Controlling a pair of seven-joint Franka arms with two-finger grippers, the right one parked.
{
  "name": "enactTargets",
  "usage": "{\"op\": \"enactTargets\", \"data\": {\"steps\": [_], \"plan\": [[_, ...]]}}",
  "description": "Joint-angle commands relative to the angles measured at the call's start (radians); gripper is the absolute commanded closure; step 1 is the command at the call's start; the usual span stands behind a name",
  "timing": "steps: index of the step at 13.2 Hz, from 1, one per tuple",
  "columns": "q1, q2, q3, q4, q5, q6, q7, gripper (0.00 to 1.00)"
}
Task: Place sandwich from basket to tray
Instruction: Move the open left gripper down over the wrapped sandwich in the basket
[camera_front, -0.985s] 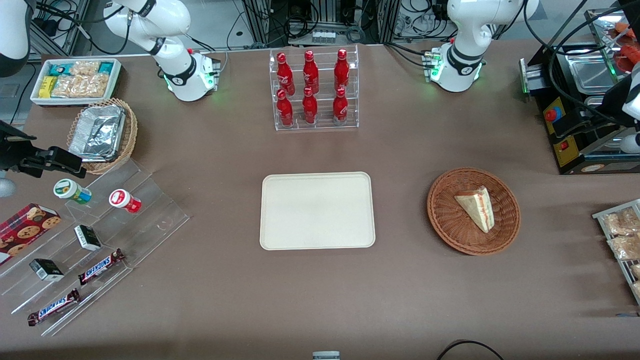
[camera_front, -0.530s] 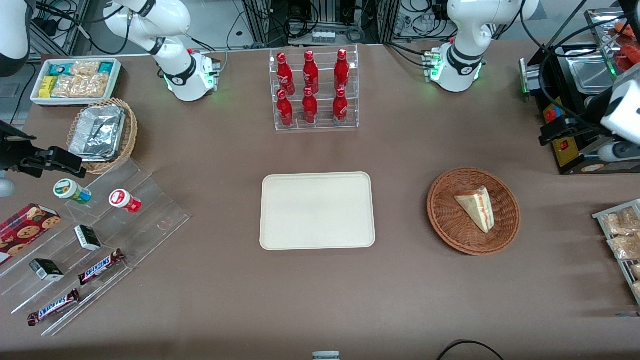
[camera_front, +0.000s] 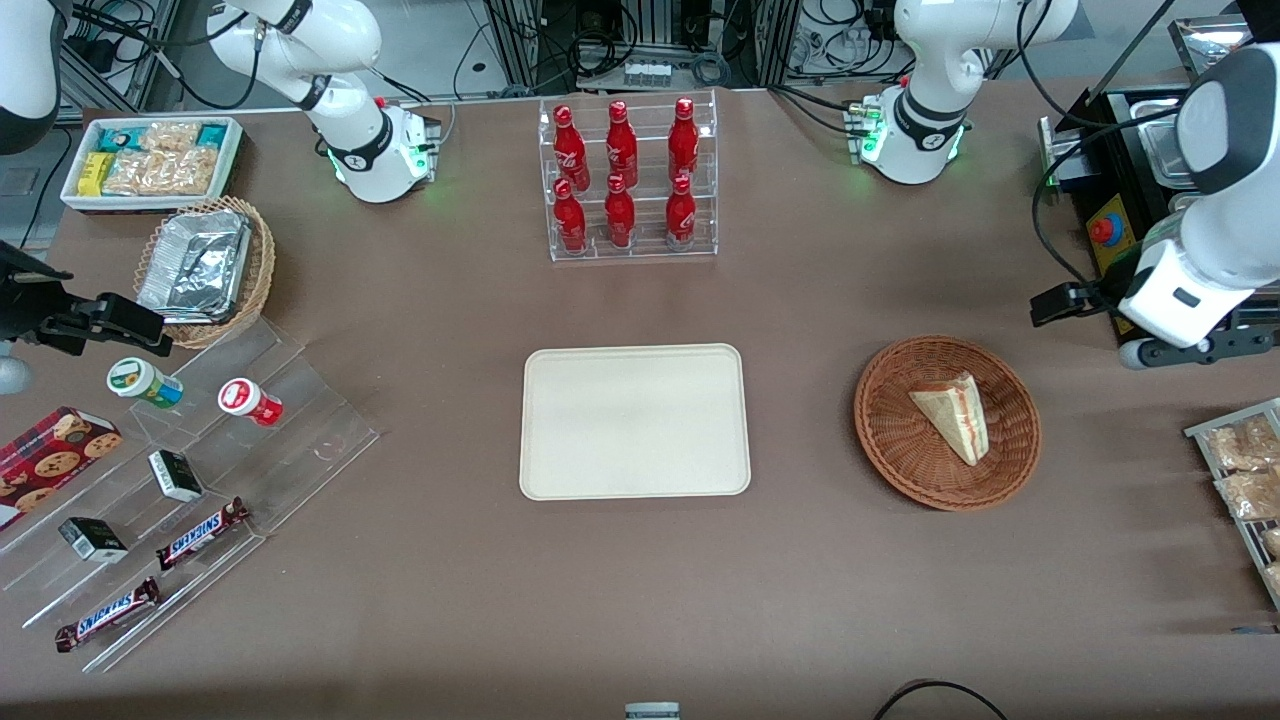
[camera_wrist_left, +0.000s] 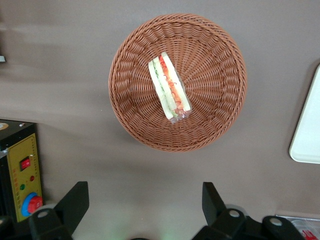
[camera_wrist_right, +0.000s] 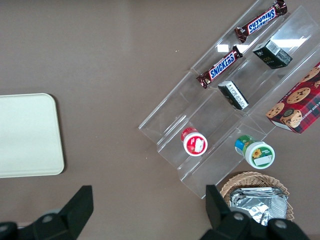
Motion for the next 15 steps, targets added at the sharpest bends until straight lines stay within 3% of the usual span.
{"op": "enactTargets", "data": {"steps": [1,7,15], "plan": [[-0.011,-0.034,0.015,-0.134,0.008,0.121,-0.075,0.0],[-0.014,-0.022,0.015,-0.33,0.009,0.412,-0.232,0.0],[-0.056,0.078,0.01,-0.331,0.009,0.544,-0.335,0.0]]}}
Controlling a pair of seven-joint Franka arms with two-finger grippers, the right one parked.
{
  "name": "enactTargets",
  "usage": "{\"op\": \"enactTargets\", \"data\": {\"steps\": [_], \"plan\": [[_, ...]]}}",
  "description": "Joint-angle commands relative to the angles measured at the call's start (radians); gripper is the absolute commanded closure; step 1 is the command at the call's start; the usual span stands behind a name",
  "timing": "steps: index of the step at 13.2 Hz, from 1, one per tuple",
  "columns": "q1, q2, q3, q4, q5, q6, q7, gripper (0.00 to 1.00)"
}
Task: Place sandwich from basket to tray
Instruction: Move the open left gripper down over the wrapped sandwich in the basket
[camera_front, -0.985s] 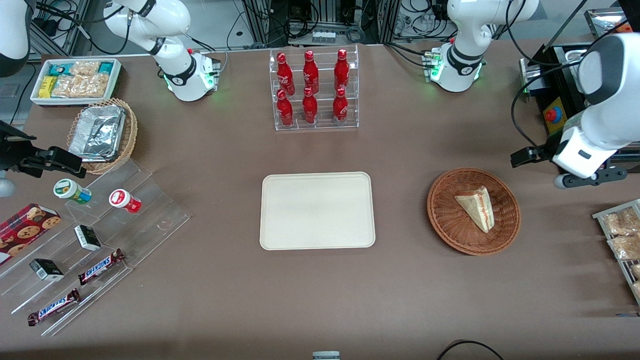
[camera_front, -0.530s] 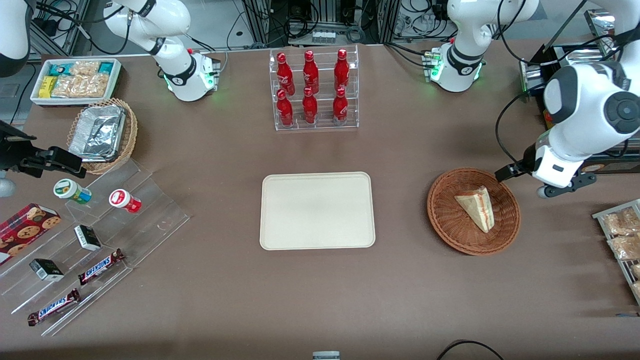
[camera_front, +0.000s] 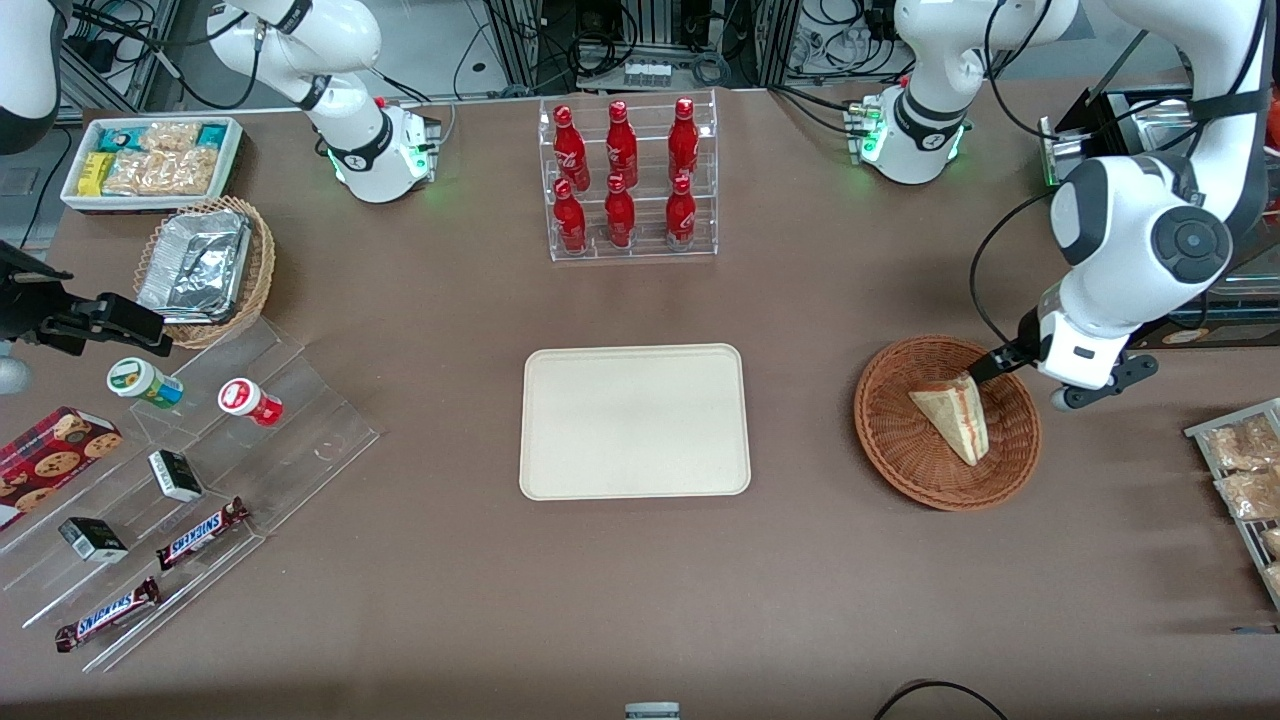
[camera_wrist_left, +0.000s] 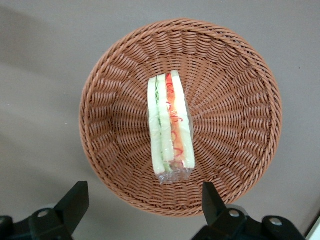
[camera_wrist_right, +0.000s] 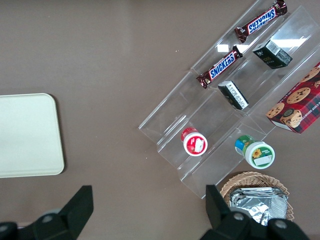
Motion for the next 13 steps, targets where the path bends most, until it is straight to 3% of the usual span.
{"op": "enactTargets", "data": {"steps": [1,13], "plan": [[-0.023,0.032,0.005,0.002,0.009,0.05,-0.03,0.0],[-0.035,0.193,0.005,0.006,0.011,0.163,-0.022,0.0]]}}
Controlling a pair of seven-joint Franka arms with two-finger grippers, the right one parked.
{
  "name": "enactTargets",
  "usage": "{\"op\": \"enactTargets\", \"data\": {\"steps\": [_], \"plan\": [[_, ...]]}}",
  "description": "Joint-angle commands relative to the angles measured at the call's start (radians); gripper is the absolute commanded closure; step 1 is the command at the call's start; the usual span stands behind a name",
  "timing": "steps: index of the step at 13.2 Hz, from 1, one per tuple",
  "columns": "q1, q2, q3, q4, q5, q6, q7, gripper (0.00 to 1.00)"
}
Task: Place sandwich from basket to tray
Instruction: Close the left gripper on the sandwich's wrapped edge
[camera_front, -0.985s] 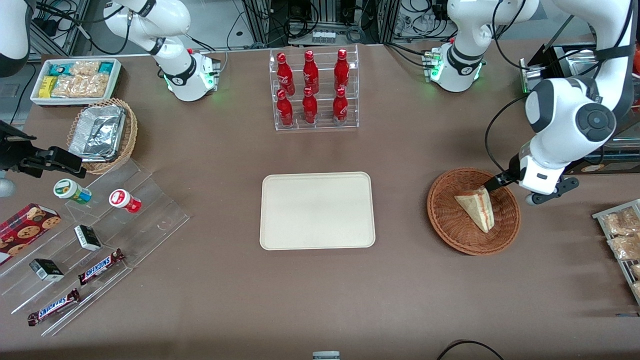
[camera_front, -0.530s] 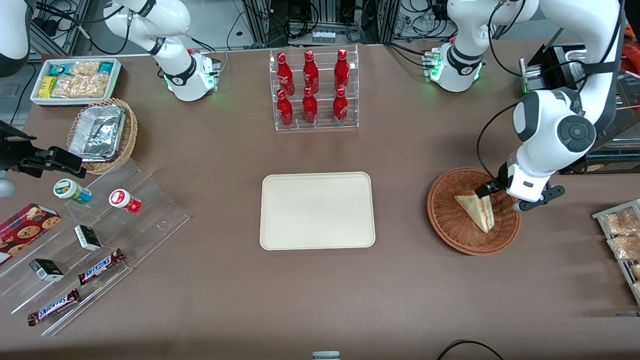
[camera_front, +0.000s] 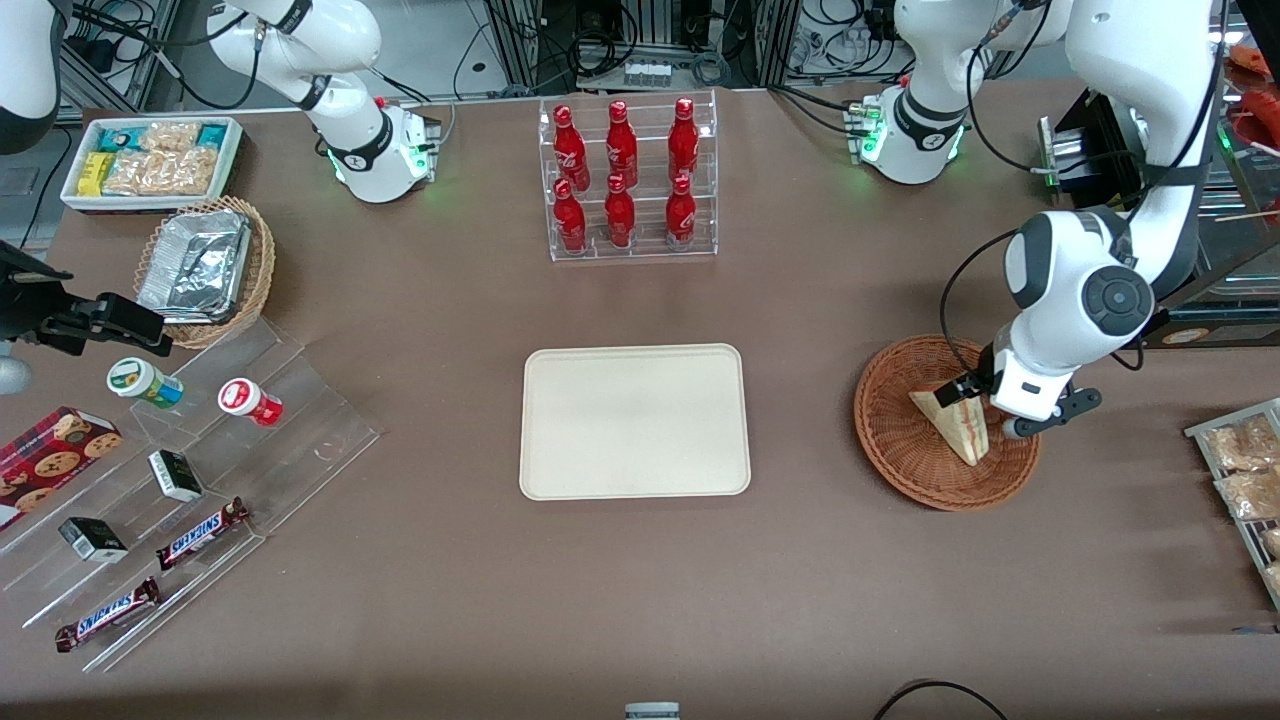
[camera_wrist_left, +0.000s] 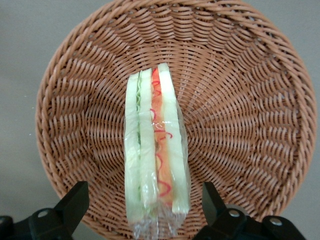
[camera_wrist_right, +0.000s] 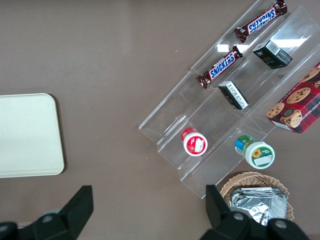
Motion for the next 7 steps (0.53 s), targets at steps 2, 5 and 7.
{"op": "enactTargets", "data": {"steps": [2,5,7], "plan": [[-0.013,0.043,0.004,0.006,0.011,0.039,-0.024,0.16],[-0.011,0.044,0.004,0.001,0.011,0.027,-0.025,1.0],[-0.014,0.044,0.004,0.009,0.011,0.009,-0.022,1.0]]}}
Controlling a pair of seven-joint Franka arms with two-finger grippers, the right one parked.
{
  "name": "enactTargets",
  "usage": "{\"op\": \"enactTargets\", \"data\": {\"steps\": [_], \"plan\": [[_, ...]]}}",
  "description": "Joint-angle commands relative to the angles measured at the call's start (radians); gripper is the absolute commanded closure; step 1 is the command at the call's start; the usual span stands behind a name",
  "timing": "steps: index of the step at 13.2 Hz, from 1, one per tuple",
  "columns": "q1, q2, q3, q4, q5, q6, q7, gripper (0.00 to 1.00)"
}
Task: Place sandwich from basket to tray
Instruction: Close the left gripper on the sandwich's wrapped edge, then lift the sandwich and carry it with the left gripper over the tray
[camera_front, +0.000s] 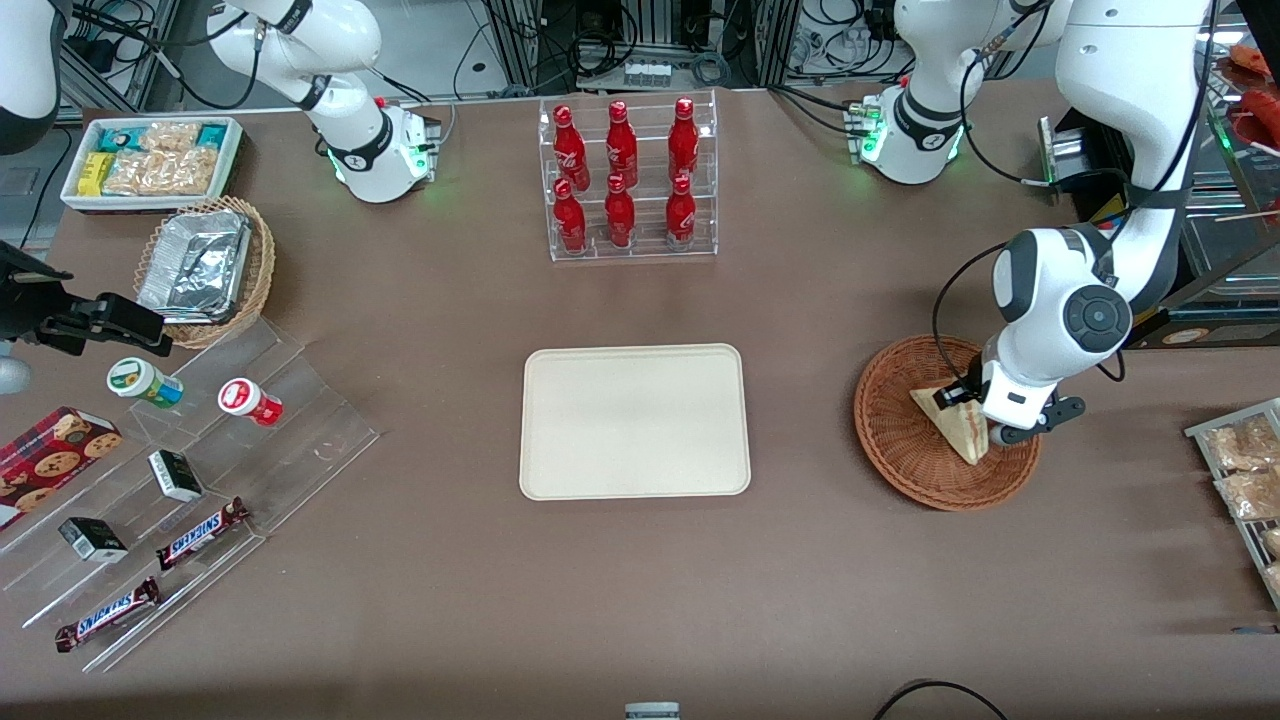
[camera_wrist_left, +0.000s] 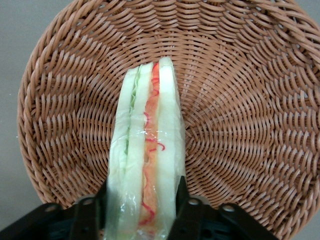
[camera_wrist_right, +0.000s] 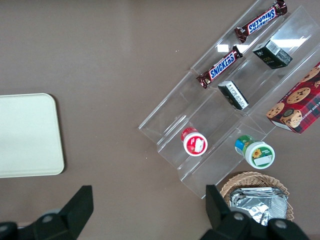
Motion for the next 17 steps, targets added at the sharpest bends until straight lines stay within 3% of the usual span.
{"op": "enactTargets", "data": {"steps": [1,7,13,17], "plan": [[-0.013,-0.005,0.006,0.019,0.011,-0.042,-0.019,1.0],[-0.076,-0.036,0.006,0.168,0.038,-0.296,-0.022,1.0],[-0.26,-0.046,0.003,0.229,0.058,-0.362,-0.023,1.0],[-0.372,0.015,0.0,0.296,0.055,-0.353,-0.026,1.0]]}}
